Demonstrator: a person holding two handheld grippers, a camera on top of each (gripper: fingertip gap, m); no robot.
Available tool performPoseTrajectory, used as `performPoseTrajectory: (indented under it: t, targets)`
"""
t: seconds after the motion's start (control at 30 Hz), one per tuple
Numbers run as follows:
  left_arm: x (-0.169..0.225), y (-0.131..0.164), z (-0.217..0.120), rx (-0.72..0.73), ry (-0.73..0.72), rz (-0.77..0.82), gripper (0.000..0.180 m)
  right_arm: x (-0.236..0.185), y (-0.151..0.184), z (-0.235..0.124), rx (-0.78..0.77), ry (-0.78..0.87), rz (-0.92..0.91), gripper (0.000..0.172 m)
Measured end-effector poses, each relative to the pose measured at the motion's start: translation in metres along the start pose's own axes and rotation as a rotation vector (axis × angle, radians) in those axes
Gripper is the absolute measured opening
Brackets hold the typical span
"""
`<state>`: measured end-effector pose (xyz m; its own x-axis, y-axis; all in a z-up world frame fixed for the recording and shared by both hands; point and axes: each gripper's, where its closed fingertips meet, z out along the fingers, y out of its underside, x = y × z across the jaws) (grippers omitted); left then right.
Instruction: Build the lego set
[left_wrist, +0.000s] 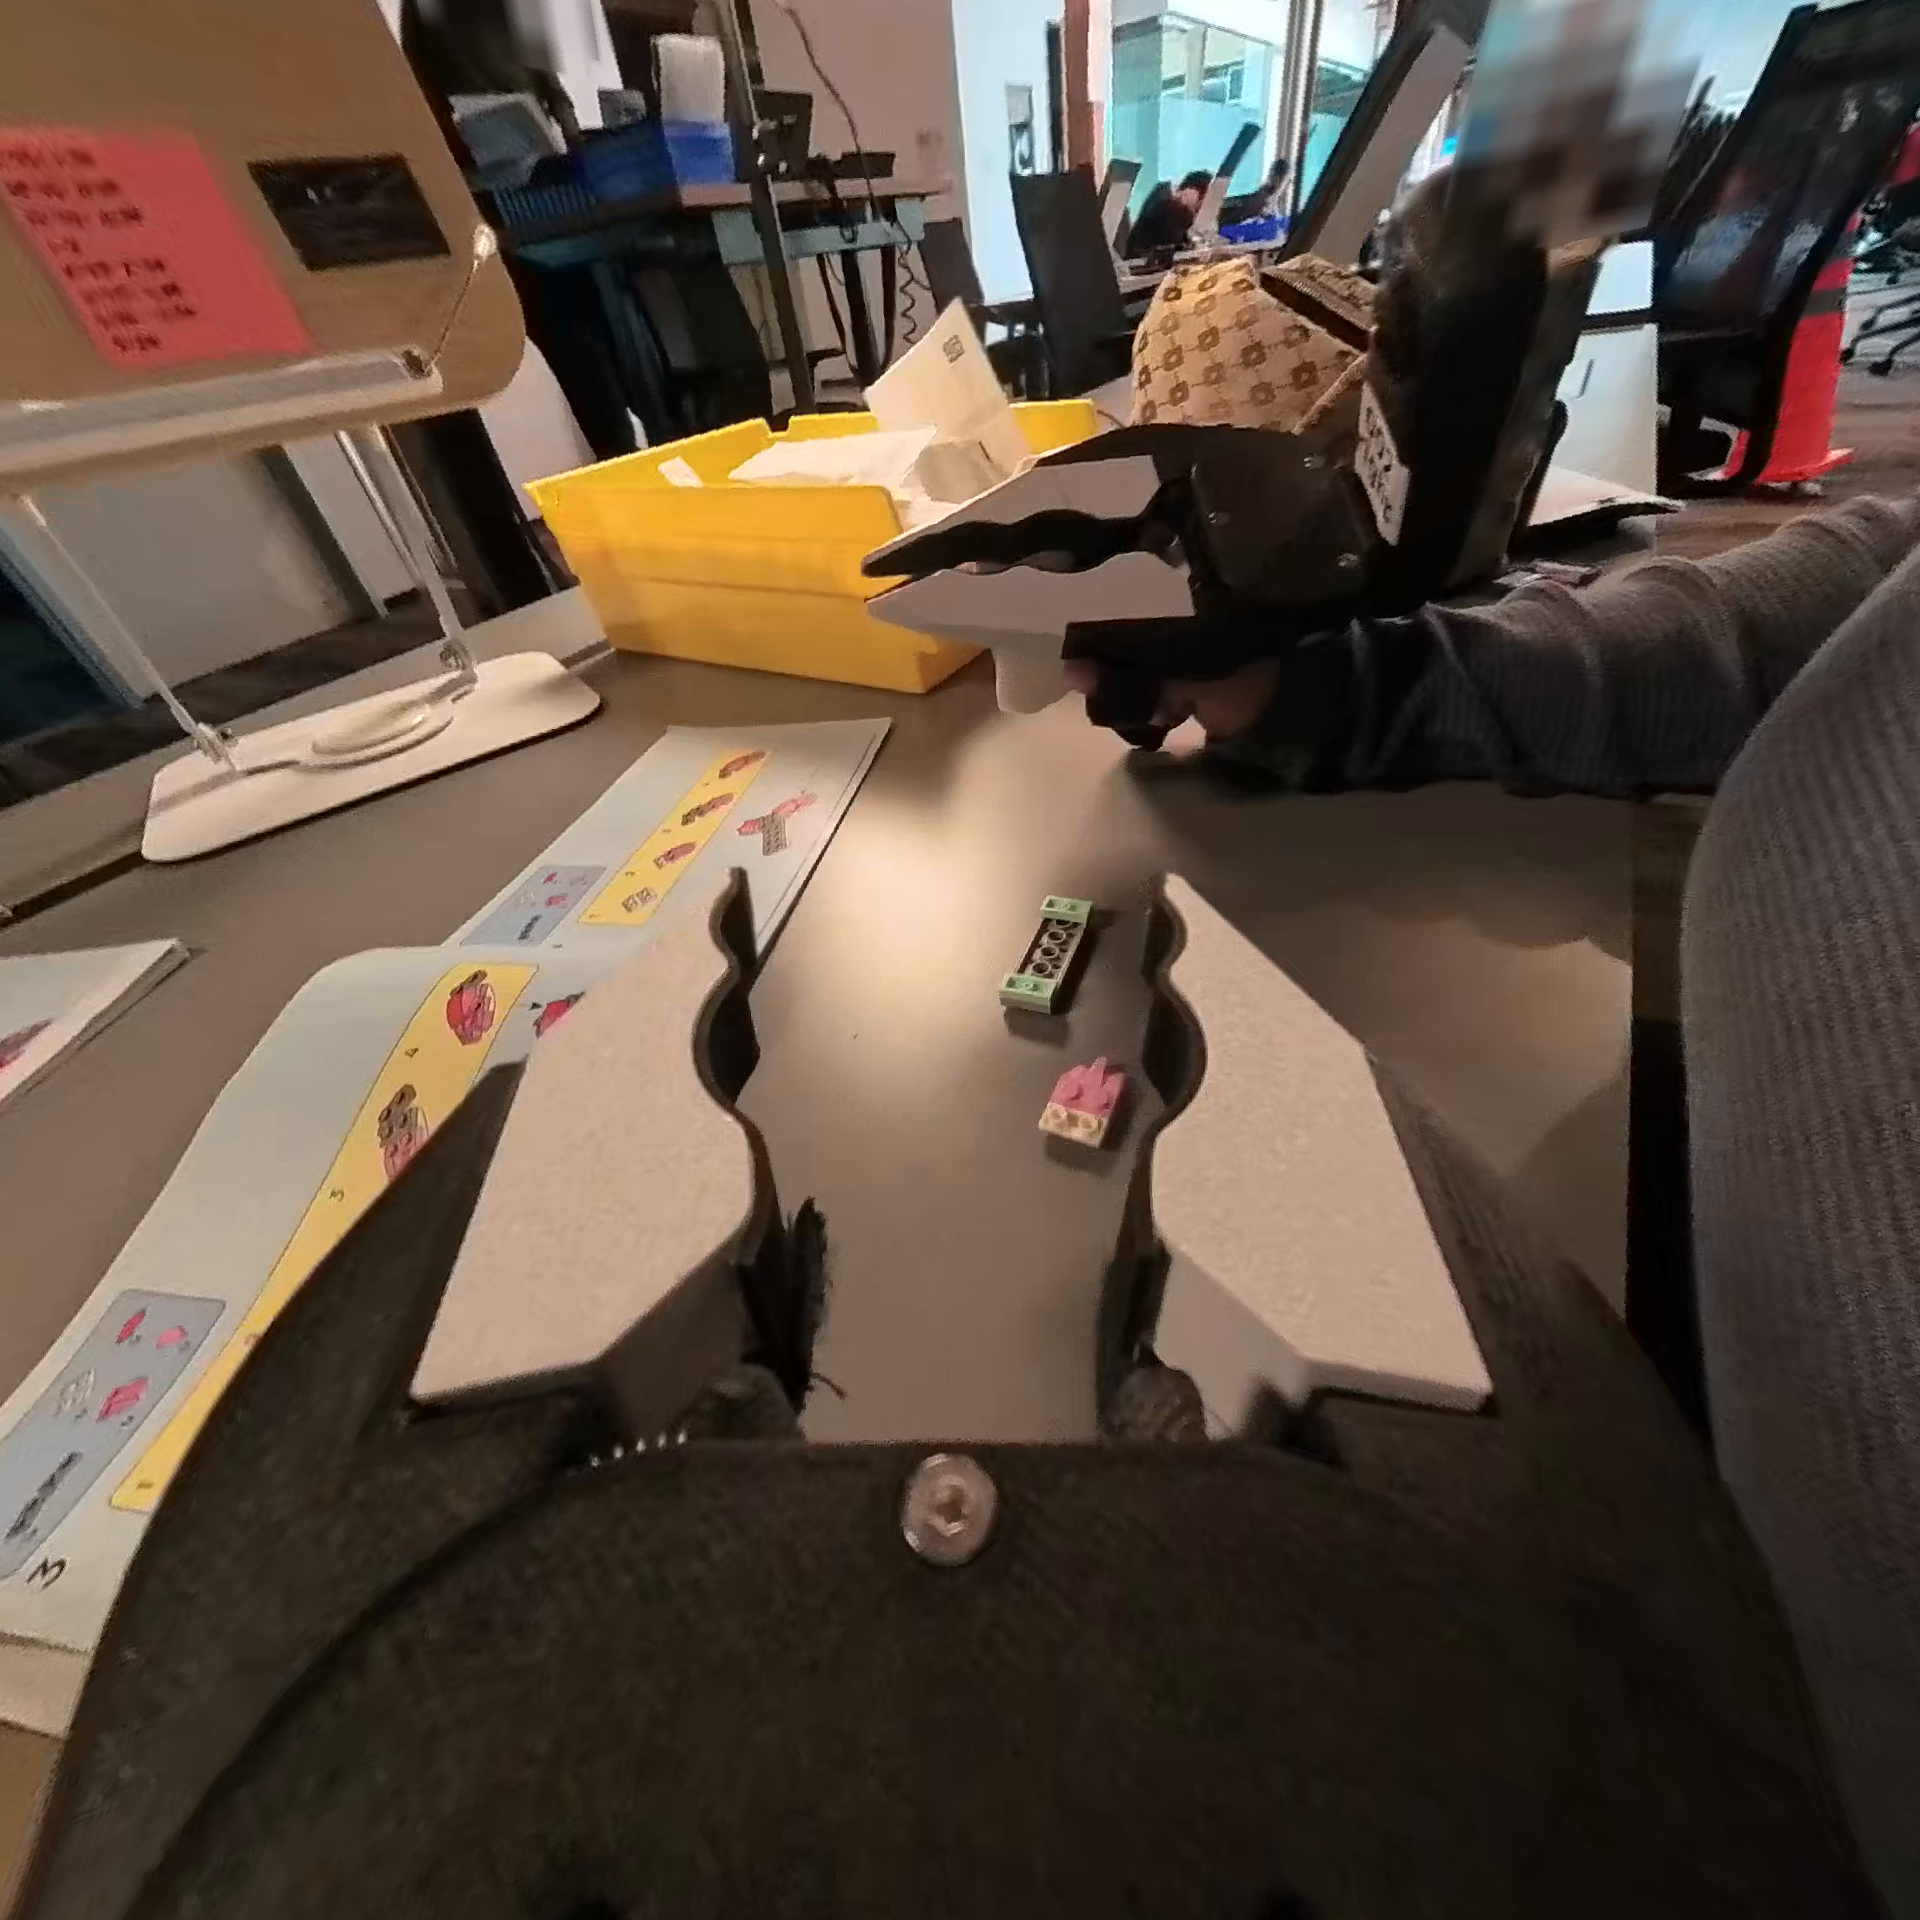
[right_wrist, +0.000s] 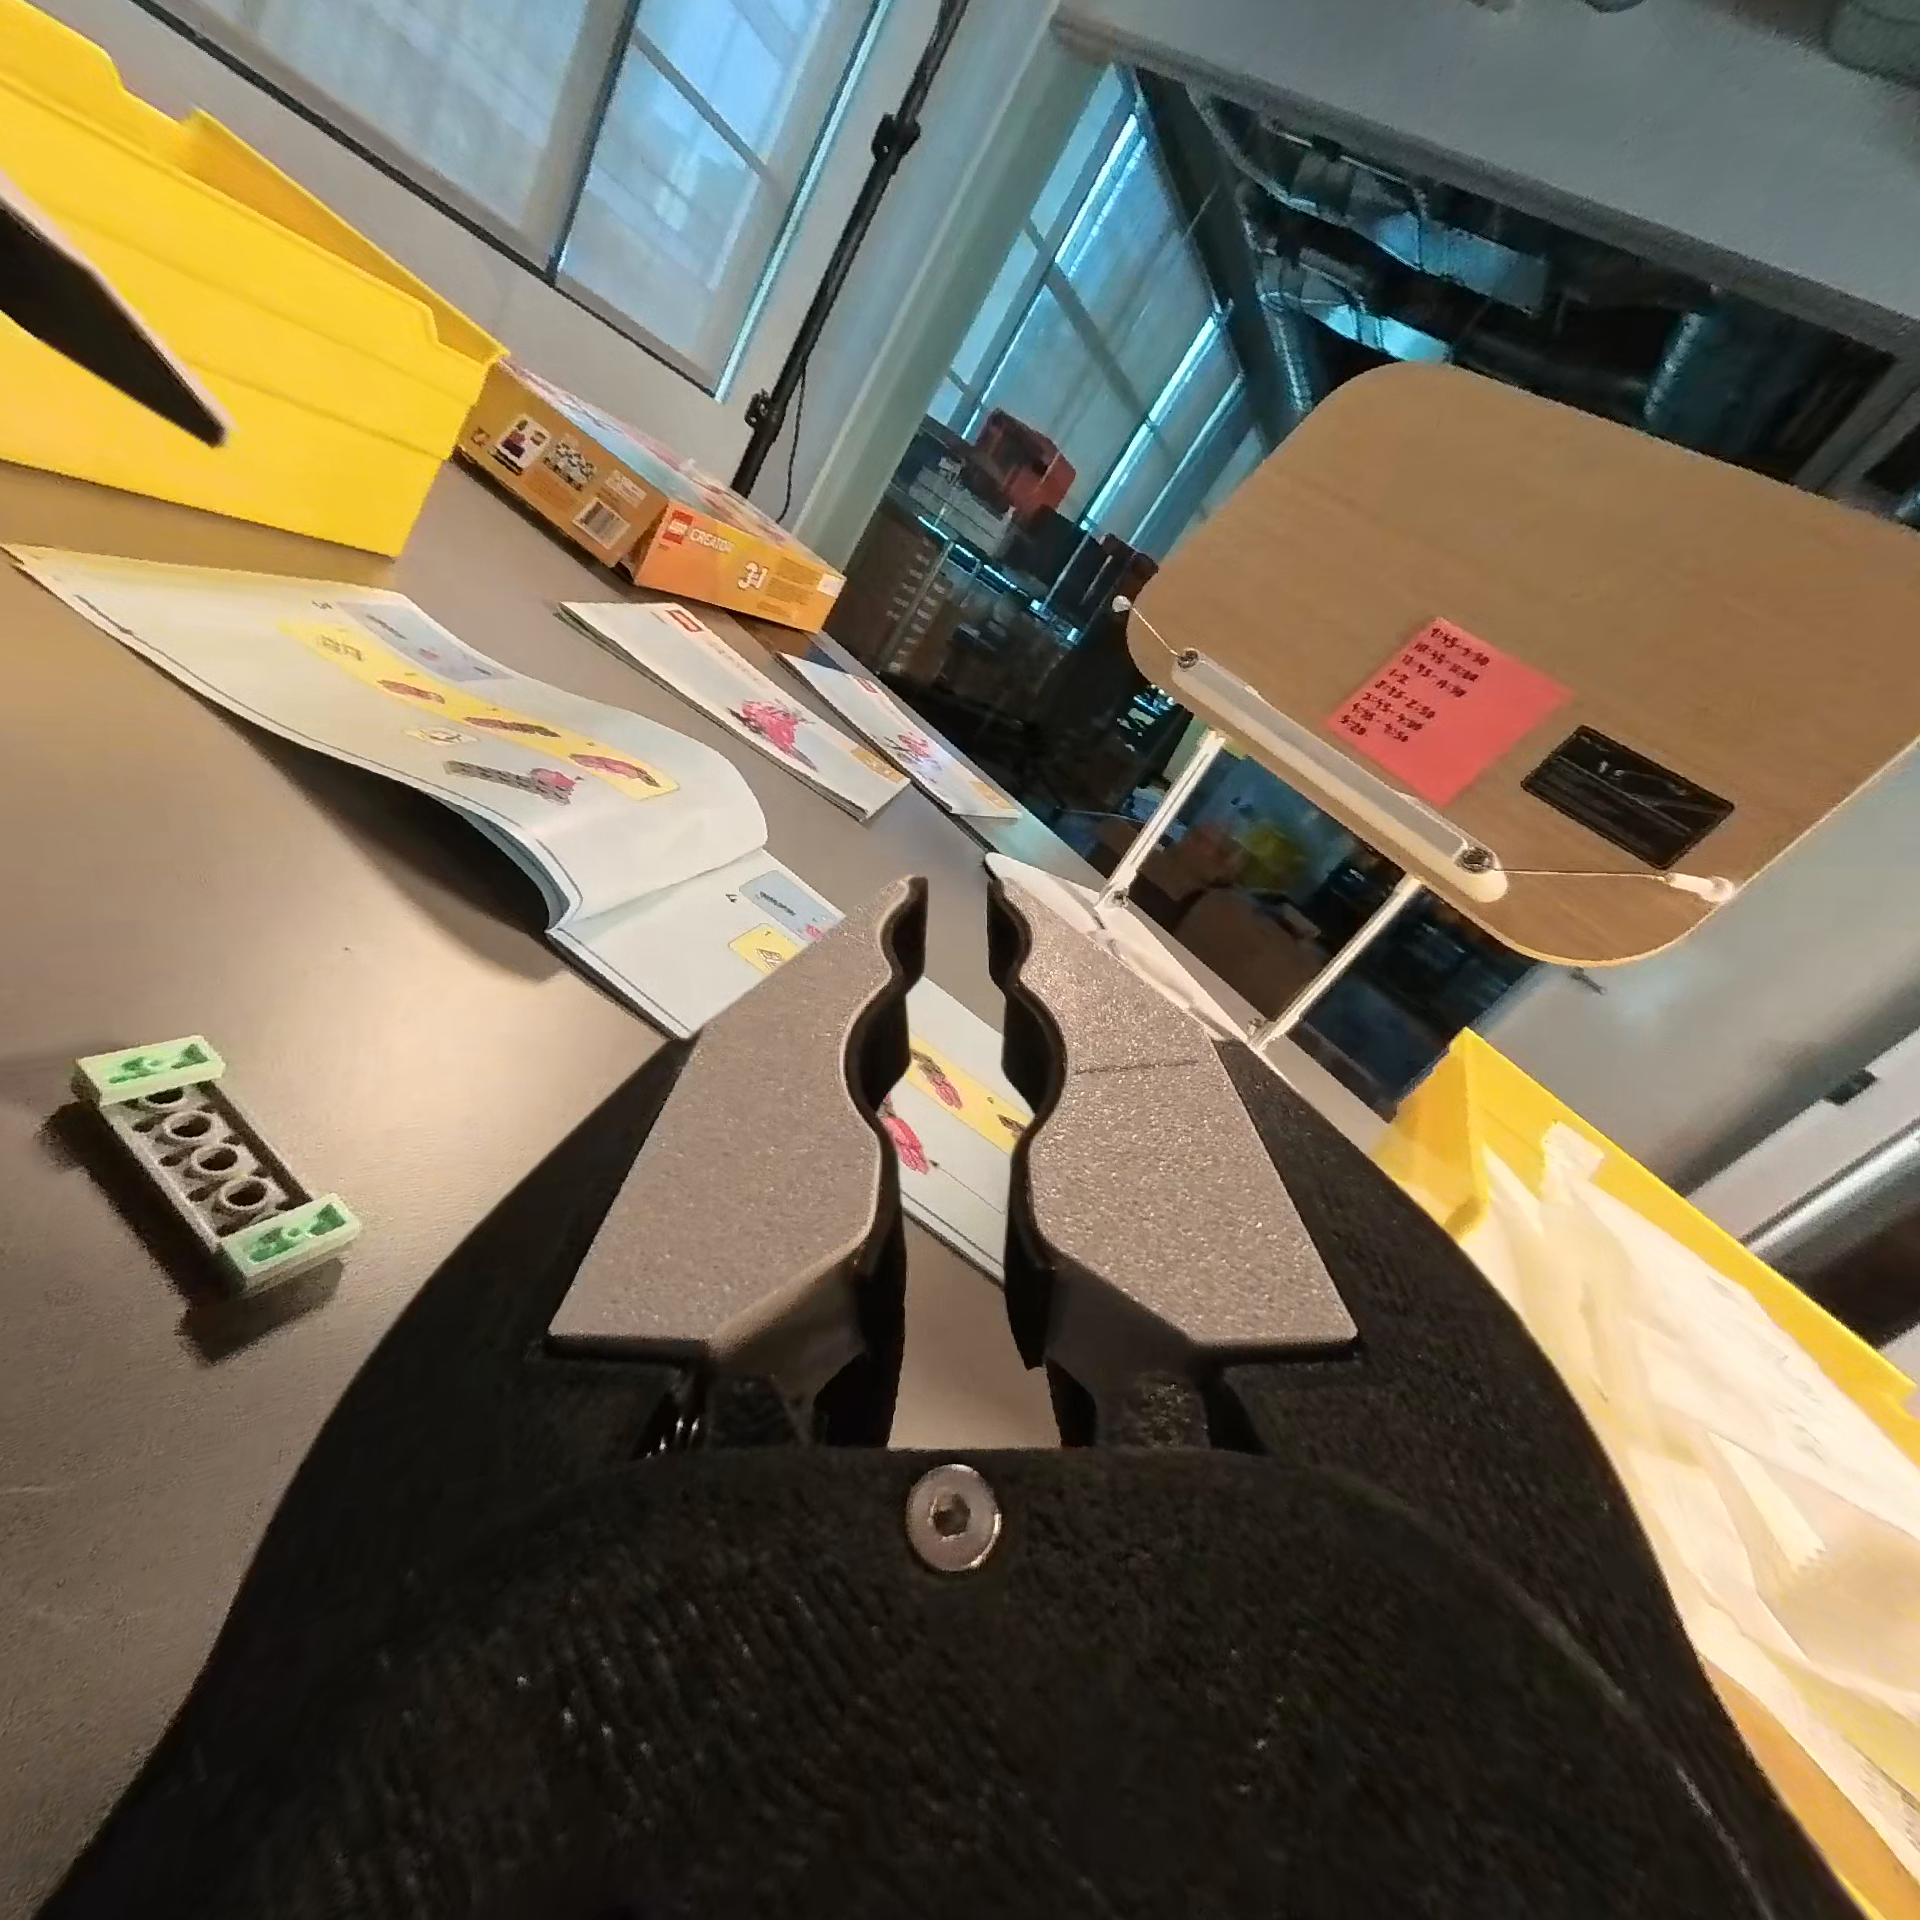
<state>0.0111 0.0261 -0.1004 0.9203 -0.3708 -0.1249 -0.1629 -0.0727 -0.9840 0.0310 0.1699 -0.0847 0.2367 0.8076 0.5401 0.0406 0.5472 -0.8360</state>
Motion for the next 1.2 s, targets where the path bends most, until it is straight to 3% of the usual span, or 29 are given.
performPoseTrajectory:
  t: [0.43, 0.67, 0.77, 0.83, 0.93, 1.0, 1.07, 1.2]
  targets:
    - [0.016, -0.018, -0.011, 0.079, 0.022, 0.026, 0.074, 0.006, 0.001, 0.000, -0.012, 0.046, -0.028, 0.006]
    - [0.050, -0.077, -0.091, 0.192, 0.045, 0.021, 0.070, 0.021, -0.004, -0.008, 0.019, 0.116, 0.003, 0.007]
    - [0.020, -0.109, -0.138, 0.292, -0.139, 0.032, 0.079, 0.022, -0.004, -0.007, 0.018, 0.115, 0.016, 0.007]
    - [-0.016, -0.119, -0.175, 0.295, -0.351, 0.074, 0.081, 0.021, -0.004, -0.007, 0.022, 0.111, 0.020, 0.007]
    - [-0.085, -0.112, -0.246, 0.212, -0.766, 0.017, 0.078, 0.020, -0.005, -0.007, 0.024, 0.109, 0.018, 0.007]
    - [-0.119, -0.099, -0.288, 0.138, -0.954, -0.087, 0.075, 0.024, -0.008, -0.009, 0.035, 0.136, 0.012, 0.007]
    - [-0.140, -0.085, -0.312, 0.093, -1.007, -0.214, 0.075, 0.033, -0.014, -0.014, 0.060, 0.199, -0.013, 0.007]
    - [-0.154, -0.058, -0.314, 0.023, -0.907, -0.454, 0.069, 0.040, -0.015, -0.017, 0.057, 0.238, -0.018, 0.007]
